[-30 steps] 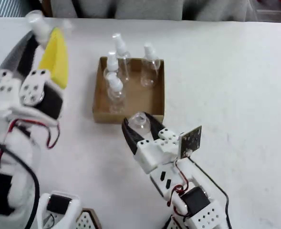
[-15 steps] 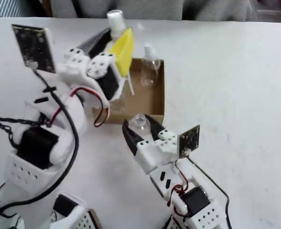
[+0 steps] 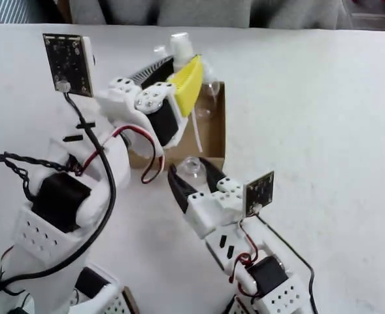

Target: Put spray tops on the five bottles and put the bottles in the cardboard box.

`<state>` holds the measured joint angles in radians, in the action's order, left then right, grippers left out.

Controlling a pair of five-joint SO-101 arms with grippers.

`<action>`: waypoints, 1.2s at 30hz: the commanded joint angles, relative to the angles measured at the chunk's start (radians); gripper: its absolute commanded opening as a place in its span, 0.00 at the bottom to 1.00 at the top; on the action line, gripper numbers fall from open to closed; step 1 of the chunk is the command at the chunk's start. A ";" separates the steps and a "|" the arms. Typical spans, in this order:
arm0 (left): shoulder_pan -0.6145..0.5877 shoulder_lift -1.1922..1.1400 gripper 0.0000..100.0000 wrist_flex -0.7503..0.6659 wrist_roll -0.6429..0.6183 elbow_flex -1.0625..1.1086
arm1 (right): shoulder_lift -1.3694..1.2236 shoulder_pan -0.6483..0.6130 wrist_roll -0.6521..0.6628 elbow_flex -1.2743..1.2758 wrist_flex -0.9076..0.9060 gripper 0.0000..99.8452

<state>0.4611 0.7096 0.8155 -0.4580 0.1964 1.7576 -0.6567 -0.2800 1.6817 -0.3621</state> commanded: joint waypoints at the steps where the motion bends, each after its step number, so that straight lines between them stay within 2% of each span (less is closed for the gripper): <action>1: 0.013 0.004 0.02 0.037 -0.012 -0.038 | 0.004 -0.002 -0.003 0.011 0.001 0.02; 8: 0.010 0.005 0.02 0.057 -0.003 -0.032 | 0.004 -0.001 -0.003 0.011 0.001 0.02; 13: 0.019 0.005 0.02 0.115 0.069 -0.040 | 0.004 -0.001 -0.003 0.011 0.001 0.02; 24: 0.021 0.005 0.02 0.178 0.074 -0.025 | 0.004 0.021 -0.003 0.011 0.001 0.02; 29: 0.035 0.005 0.02 0.170 0.075 0.064 | 0.004 0.021 -0.003 0.011 0.001 0.02; 36: 0.096 0.007 0.02 0.072 0.077 0.229 | 0.004 0.021 -0.003 0.011 -0.001 0.02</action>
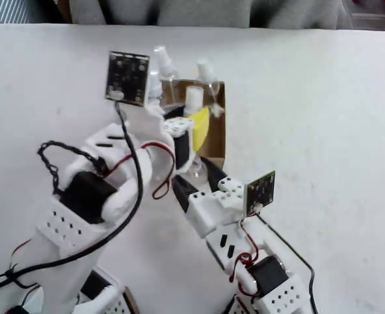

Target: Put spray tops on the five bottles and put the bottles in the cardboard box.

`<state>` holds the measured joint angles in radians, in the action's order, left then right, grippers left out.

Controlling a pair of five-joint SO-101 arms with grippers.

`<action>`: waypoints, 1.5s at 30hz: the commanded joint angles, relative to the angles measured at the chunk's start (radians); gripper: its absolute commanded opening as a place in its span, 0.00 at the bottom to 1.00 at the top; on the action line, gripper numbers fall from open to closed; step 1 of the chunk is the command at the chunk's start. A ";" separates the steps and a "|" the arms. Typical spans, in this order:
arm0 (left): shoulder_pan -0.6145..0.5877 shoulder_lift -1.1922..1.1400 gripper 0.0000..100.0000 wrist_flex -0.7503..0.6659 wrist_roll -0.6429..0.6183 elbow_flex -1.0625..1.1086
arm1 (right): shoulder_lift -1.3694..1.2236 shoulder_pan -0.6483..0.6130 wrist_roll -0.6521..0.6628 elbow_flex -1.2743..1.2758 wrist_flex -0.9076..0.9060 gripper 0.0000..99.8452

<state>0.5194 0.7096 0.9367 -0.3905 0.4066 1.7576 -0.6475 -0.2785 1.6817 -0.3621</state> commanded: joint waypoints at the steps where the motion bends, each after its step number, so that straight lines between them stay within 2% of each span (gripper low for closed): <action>1: 0.045 0.008 0.02 -0.054 0.009 0.031 | 0.004 0.013 -0.005 0.011 -0.001 0.02; 4: 0.062 0.056 0.02 -0.071 0.021 0.077 | 0.004 0.015 -0.005 0.011 -0.001 0.02; 10: 0.102 0.240 0.02 -0.167 0.180 0.270 | 0.004 0.015 -0.005 0.011 -0.001 0.02; 16: 0.102 0.363 0.02 -0.232 0.180 0.433 | 0.004 0.012 -0.005 0.011 -0.018 0.02; 29: 0.096 0.435 0.02 -0.278 0.187 0.572 | 0.004 0.015 -0.005 0.011 -0.027 0.02; 45: 0.096 0.438 0.02 -0.276 0.189 0.612 | 0.004 0.018 -0.005 0.011 -0.028 0.02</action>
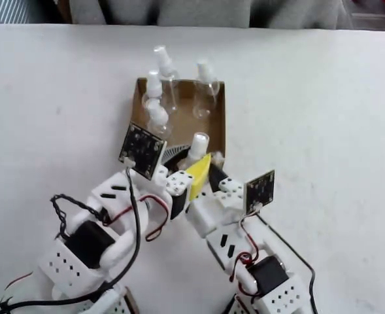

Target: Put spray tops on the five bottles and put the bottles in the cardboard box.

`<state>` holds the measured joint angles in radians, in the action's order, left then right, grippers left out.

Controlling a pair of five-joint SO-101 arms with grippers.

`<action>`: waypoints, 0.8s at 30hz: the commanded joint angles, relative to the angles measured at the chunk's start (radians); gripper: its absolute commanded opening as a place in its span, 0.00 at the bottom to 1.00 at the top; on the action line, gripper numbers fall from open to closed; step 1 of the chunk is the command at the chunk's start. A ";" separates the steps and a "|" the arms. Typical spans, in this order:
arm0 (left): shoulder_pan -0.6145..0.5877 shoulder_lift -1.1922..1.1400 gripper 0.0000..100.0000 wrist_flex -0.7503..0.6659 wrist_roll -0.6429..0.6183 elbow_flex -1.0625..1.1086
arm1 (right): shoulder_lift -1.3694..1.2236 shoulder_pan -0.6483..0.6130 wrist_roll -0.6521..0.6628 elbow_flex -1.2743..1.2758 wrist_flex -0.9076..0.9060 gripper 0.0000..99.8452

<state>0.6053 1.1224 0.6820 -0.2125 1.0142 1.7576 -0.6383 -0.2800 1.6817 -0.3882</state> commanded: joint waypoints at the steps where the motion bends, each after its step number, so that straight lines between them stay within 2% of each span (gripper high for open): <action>1: 0.010 0.027 0.02 -0.025 0.011 0.014 | 0.004 0.008 -0.003 0.011 -0.002 0.02; 4: 0.010 0.088 0.02 -0.057 0.011 0.064 | 0.004 0.008 -0.003 0.011 -0.002 0.02; 12: 0.016 0.400 0.02 -0.301 0.011 0.356 | 0.004 0.007 -0.005 0.011 -0.002 0.02; 24: 0.016 0.429 0.02 -0.319 0.014 0.399 | 0.004 0.005 -0.005 0.011 -0.025 0.02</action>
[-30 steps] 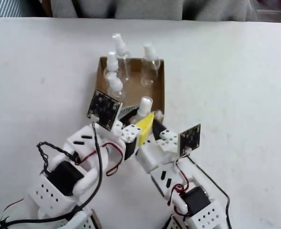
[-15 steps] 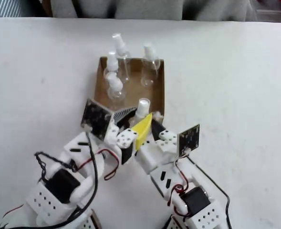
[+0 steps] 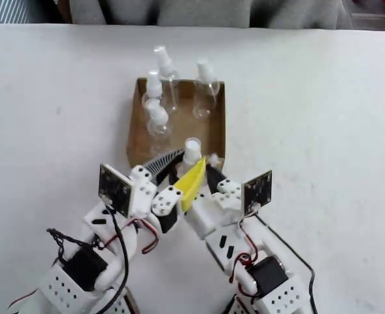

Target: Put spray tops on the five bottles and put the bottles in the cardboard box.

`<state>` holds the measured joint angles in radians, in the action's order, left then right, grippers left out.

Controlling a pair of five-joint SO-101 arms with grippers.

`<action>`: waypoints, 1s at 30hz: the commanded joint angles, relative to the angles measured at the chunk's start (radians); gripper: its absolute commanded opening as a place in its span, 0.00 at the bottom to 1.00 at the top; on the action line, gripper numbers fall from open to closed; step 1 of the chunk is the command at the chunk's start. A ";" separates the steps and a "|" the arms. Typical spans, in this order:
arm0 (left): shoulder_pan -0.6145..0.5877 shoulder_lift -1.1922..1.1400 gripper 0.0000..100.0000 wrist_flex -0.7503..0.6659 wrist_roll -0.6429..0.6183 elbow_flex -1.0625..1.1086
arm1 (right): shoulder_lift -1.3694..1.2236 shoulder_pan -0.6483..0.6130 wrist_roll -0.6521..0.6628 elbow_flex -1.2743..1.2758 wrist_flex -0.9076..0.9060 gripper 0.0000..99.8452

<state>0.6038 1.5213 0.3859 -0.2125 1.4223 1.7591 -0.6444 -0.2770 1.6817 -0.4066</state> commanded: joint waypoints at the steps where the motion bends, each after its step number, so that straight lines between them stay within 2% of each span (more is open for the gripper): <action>1: 0.018 0.030 0.02 -0.023 0.029 -0.009 | 0.002 0.012 -0.008 0.011 -0.007 0.02; 4: 0.018 0.031 0.02 -0.020 0.094 -0.008 | 0.002 0.012 -0.008 0.011 -0.019 0.02; 13: 0.013 0.035 0.03 -0.017 0.107 -0.006 | 0.002 0.013 -0.008 0.011 -0.019 0.02; 19: 0.010 0.036 0.15 0.054 0.101 -0.012 | 0.002 0.013 -0.008 0.011 -0.021 0.02; 27: 0.008 0.036 0.16 0.058 0.104 -0.015 | 0.002 0.013 -0.008 0.011 -0.021 0.02; 30: -0.024 0.036 0.22 0.058 0.100 -0.015 | 0.002 0.013 -0.008 0.011 -0.021 0.02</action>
<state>0.6053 1.5413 0.4396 -0.1128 1.4223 1.7576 -0.6368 -0.2770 1.6817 -0.4250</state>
